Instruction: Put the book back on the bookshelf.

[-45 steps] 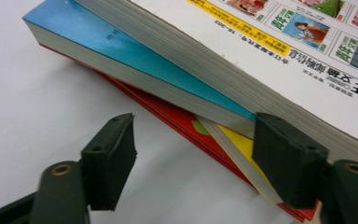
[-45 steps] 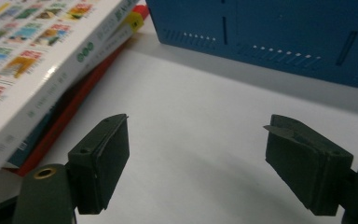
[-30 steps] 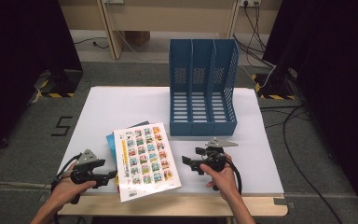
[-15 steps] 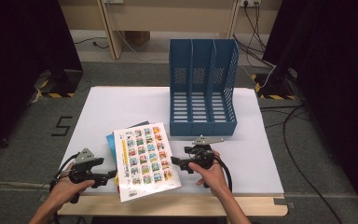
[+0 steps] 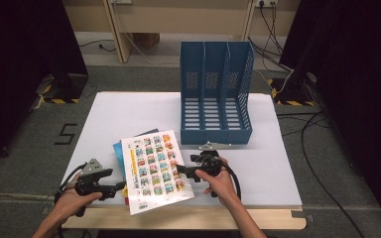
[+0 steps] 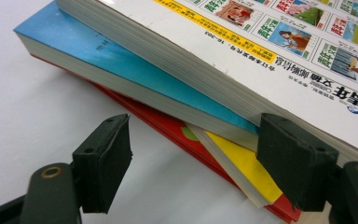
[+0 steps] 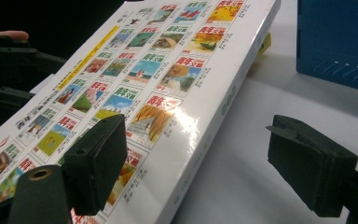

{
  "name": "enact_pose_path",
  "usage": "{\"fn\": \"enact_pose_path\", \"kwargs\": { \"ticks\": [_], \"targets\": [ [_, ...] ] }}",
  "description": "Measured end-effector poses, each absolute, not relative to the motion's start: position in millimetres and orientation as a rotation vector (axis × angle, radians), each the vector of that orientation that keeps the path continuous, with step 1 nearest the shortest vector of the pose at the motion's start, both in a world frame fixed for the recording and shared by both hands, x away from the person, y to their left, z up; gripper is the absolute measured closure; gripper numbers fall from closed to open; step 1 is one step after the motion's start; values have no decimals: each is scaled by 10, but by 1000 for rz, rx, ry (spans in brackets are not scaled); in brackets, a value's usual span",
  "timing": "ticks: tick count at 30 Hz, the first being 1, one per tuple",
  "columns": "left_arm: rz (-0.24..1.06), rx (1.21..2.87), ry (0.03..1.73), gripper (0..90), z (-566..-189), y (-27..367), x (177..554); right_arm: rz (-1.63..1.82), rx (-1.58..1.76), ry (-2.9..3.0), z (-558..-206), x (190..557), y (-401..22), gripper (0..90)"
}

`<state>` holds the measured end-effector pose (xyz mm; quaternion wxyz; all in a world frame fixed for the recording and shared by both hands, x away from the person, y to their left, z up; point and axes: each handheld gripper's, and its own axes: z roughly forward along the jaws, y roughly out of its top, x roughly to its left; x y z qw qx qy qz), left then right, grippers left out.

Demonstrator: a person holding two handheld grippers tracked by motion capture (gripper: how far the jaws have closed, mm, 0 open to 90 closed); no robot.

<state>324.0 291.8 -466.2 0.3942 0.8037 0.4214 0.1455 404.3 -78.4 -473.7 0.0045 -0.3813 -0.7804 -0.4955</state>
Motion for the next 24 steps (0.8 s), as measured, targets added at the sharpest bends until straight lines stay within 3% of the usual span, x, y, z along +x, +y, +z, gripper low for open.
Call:
{"fn": "enact_pose_path", "kwargs": {
  "ticks": [8,24],
  "targets": [
    [371,2030,1075,203,-4678,2910,3250,-1517,-1178,-2422,-4787,4123,-716,182],
    [372,2029,1076,198,-4682,2914,3251,-1477,-1134,-2303,-4875,4237,-605,155]
  ]
}}
